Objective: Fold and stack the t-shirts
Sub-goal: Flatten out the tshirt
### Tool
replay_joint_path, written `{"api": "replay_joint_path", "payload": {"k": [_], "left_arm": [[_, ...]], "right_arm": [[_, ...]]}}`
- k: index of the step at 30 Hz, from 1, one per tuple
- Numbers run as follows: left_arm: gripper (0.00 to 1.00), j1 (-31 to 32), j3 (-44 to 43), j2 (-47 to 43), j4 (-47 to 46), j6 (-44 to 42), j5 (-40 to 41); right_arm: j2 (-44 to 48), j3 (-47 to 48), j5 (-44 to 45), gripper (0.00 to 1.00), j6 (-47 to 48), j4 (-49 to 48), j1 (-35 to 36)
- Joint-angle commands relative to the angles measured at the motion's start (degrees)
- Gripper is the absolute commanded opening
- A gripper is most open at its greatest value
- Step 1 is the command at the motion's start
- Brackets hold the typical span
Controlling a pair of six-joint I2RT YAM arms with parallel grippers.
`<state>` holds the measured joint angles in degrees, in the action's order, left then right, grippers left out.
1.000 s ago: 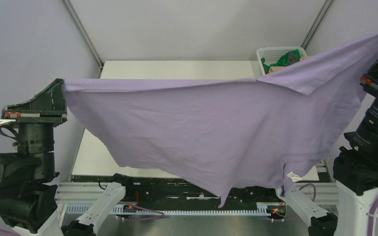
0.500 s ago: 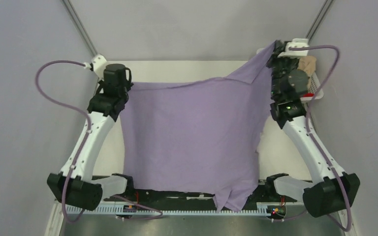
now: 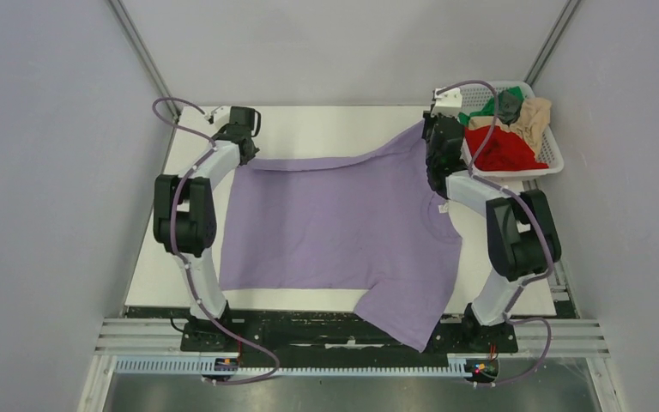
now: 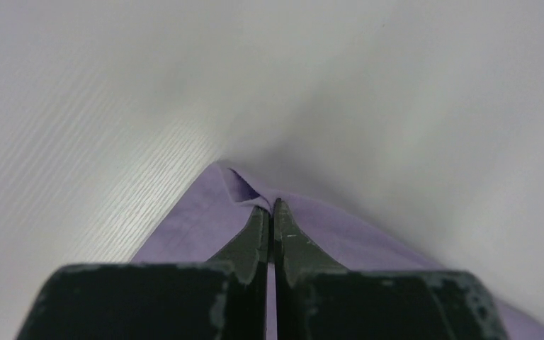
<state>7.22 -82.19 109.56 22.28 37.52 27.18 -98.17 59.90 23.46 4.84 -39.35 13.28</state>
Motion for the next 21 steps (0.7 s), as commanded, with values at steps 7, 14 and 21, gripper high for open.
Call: {"api": "replay_joint_path", "payload": {"k": [7,14,21], "left_arm": [[0.03,-1.5,-19.4,15.4,0.7,3.1,-2.8],[0.29,-3.0,-29.0,22.8,3.7,6.6,-2.8],[1.0,-5.6,-46.7,29.8,12.6,9.5,-5.8]], "right_arm": [[-16.3,15.2,4.2,0.0,-1.0,-5.3,-0.1],[-30.2,31.4,5.3,0.0,-2.5,2.2,-0.2],[-44.0,58.2,4.8,0.5,-7.6,20.1,-1.9]]}}
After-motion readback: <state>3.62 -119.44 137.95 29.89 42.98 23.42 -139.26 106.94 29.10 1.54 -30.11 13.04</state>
